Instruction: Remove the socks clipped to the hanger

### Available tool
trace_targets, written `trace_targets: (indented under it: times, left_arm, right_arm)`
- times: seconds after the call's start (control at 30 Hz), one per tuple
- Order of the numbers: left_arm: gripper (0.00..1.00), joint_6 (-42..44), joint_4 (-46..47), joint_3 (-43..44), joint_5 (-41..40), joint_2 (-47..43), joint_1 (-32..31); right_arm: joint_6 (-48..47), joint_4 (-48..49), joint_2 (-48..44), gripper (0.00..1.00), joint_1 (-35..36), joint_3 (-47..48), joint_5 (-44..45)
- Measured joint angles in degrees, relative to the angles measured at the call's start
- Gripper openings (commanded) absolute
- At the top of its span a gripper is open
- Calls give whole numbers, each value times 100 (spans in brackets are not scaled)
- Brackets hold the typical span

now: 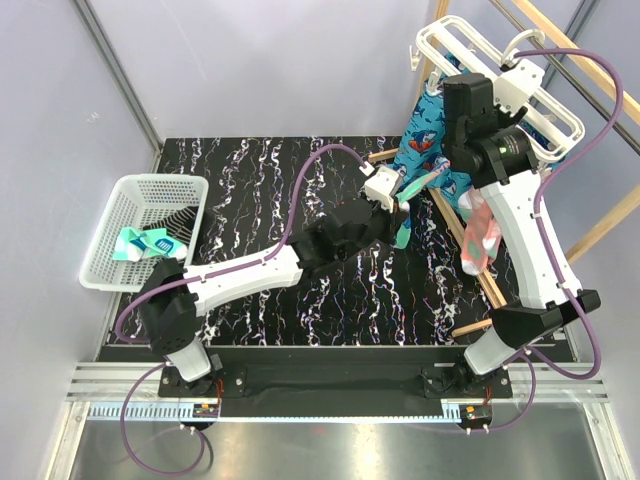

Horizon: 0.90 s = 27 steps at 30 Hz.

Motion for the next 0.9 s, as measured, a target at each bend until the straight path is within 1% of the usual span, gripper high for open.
trace_targets:
  times: [0.17,0.27,0.3,0.4,0.43,0.5,0.9]
  left_arm:
    - [0,-13,2,0,11,0,0]
    - [0,-26,2,0,17,0,0]
    - [0,-31,2,0,17,0,0]
    - [0,-37,0,0,17,0,0]
    - [0,-37,-2,0,17,0,0]
    - [0,-37,-2,0,17,0,0]
    - [0,-55,-4,0,15,0,0]
  right_arm:
    - [-127,205,-24,46,-61,-15,4]
    - [-181,284,-39,36,-74,-22,4]
    - [-197,297,-46,28,-83,-26,2]
    - [-273,376,-61,21,-107,-83,0]
    - [-297,411,-61,11,-109,-96,-2]
    - [-319,446,-61,0,-114,-107,-2]
    - [-437,577,-175,0,-114,-260,-24]
